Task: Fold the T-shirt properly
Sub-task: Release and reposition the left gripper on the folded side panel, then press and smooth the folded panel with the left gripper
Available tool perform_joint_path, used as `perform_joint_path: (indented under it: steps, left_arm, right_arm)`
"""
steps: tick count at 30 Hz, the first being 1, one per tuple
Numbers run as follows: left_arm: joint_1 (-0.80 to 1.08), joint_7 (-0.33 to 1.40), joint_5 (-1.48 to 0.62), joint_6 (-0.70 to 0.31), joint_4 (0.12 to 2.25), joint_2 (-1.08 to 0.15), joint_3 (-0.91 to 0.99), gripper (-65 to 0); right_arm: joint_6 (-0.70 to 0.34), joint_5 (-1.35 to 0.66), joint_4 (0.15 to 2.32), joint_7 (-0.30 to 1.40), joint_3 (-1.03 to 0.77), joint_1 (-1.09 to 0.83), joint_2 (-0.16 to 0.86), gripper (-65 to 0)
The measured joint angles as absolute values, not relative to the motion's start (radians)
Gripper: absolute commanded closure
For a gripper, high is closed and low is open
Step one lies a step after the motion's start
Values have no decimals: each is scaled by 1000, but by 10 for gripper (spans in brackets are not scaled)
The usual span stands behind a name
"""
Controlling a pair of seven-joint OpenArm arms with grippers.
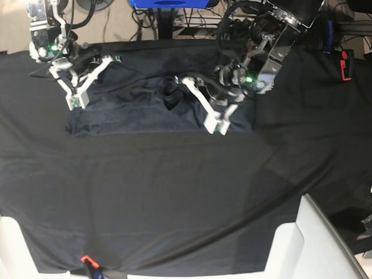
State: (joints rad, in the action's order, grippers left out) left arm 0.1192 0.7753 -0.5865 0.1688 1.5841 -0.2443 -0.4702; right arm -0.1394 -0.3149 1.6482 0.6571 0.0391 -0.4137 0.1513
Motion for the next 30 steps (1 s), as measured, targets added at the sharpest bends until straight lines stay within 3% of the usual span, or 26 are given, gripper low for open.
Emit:
perform_joint_path:
  steps: [17,30]
  left_arm:
    - [152,872,-591,165,1796,-250,-505,0]
    - [169,871,-495,169,1746,-255,-315,0]
  right_arm:
    - [-139,-315,1646,661,39,-408,152,0]
    - [-139,-315,1646,658,42,-411,151,0]
